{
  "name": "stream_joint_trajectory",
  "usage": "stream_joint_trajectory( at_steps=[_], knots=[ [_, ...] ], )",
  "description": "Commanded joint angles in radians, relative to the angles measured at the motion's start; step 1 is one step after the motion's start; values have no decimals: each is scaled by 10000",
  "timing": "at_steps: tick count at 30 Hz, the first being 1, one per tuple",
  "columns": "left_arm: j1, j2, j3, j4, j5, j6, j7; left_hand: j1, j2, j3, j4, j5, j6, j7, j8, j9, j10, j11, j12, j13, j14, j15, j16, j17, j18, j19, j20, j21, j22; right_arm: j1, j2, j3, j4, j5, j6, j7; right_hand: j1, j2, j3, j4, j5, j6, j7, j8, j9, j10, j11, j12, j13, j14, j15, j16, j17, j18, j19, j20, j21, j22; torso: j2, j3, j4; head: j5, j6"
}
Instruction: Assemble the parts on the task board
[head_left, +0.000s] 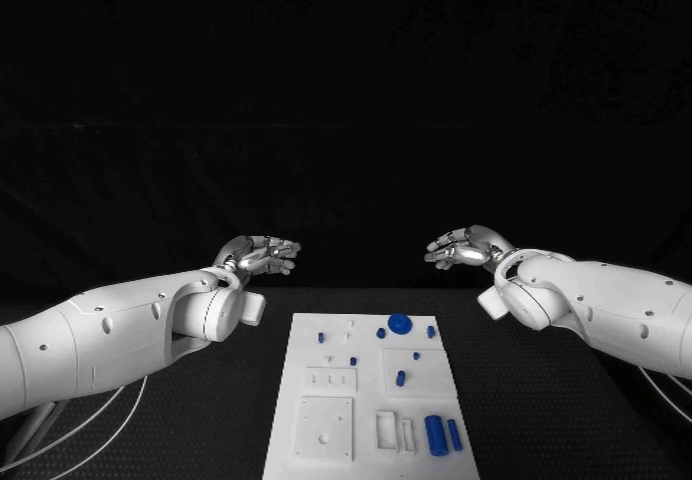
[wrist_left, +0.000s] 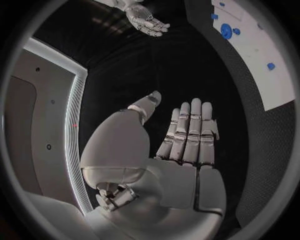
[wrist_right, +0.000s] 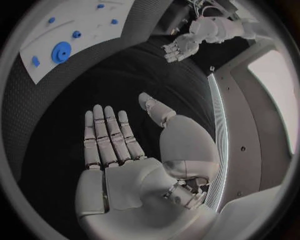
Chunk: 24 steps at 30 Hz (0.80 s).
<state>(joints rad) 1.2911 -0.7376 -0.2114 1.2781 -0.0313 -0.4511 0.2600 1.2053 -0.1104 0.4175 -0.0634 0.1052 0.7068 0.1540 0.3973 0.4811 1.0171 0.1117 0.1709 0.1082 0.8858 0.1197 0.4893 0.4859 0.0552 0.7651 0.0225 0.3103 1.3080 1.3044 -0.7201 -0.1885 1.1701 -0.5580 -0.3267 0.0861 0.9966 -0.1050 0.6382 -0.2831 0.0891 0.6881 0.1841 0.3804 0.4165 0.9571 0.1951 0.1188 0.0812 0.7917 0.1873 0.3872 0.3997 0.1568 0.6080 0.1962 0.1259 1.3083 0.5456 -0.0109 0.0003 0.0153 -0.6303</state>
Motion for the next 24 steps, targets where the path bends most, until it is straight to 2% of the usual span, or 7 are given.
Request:
stream_joint_trajectory(
  at_steps=[1,4,9,13,16,19,24],
  knots=[
    [1,-52,-3,137,-296,558,-65,175,57,16,-428,110,499,27,93,-37,669,-38,201,90,428,-130,148,107,154,345,-117,216,235,-10,-33,7,65,-3317,459,-194,752,-139,308,-38,-93,1052,-76,259,-23,1206,-355,231,69,2241,-955,989,601,858,2235,-128,804,160,90,8,27,-28,-35],
    [1,-168,-2,361,-301,699,-77,171,137,77,-942,187,917,33,57,-111,1257,-110,276,166,1103,-395,437,349,209,882,-344,626,260,-9,-7,13,131,-4673,409,-189,914,-207,398,-39,-79,1417,-157,303,26,1649,-545,239,127,3529,-1542,1562,1151,1050,3651,-461,1502,190,185,24,114,-104,-16],
    [6,-482,6,997,-383,825,-3,-113,211,289,-1667,226,1235,53,-183,-258,1727,-146,79,217,1542,-648,702,723,122,1197,-644,1212,246,-30,217,14,178,-7198,326,-216,1159,-368,400,-63,-73,1856,-178,308,80,2155,-895,209,203,5054,-1927,2625,2069,1050,5295,-1131,2467,277,354,82,277,-243,-34],
    [18,-713,16,1440,-383,844,9,-191,189,351,-1787,231,1248,57,-244,-284,1747,-136,-3,213,1525,-649,689,770,94,1164,-661,1272,239,-213,419,16,214,-8843,146,-344,1240,-443,370,-56,-48,1994,-229,292,85,2279,-978,176,218,5373,-2016,3129,2432,1050,5770,-1374,2902,285,545,145,426,-358,16],
    [29,-808,37,1668,-384,835,26,-256,169,387,-1845,226,1241,67,-289,-301,1742,-120,-65,208,1513,-647,677,798,81,1143,-665,1308,236,-293,541,17,244,-9703,62,-525,1389,-558,395,-20,-1,2242,-313,181,51,2500,-1090,50,226,5776,-2119,4830,3539,1050,6587,-1956,4359,284,637,169,517,-414,-4],
    [48,-892,58,1889,-386,846,26,-302,166,422,-1889,226,1238,65,-321,-312,1737,-114,-115,203,1507,-646,668,821,75,1127,-668,1335,233,-413,677,19,302,-10603,52,-780,1387,-722,559,-1,24,2317,-312,36,13,2557,-1057,-136,196,5723,-2111,5925,4156,1050,6693,-2176,5516,292,745,199,601,-480,29],
    [81,-972,66,2124,-417,862,12,-351,158,461,-1936,223,1233,74,-357,-324,1733,-104,-171,200,1505,-647,658,847,71,1114,-672,1368,231,-512,886,21,360,-11639,80,-1141,1378,-808,797,-3,-29,2355,-327,-103,-3,2569,-1024,-372,143,5546,-2081,6618,4356,1050,6545,-2242,6479,272,960,265,719,-560,102]
  ],
)
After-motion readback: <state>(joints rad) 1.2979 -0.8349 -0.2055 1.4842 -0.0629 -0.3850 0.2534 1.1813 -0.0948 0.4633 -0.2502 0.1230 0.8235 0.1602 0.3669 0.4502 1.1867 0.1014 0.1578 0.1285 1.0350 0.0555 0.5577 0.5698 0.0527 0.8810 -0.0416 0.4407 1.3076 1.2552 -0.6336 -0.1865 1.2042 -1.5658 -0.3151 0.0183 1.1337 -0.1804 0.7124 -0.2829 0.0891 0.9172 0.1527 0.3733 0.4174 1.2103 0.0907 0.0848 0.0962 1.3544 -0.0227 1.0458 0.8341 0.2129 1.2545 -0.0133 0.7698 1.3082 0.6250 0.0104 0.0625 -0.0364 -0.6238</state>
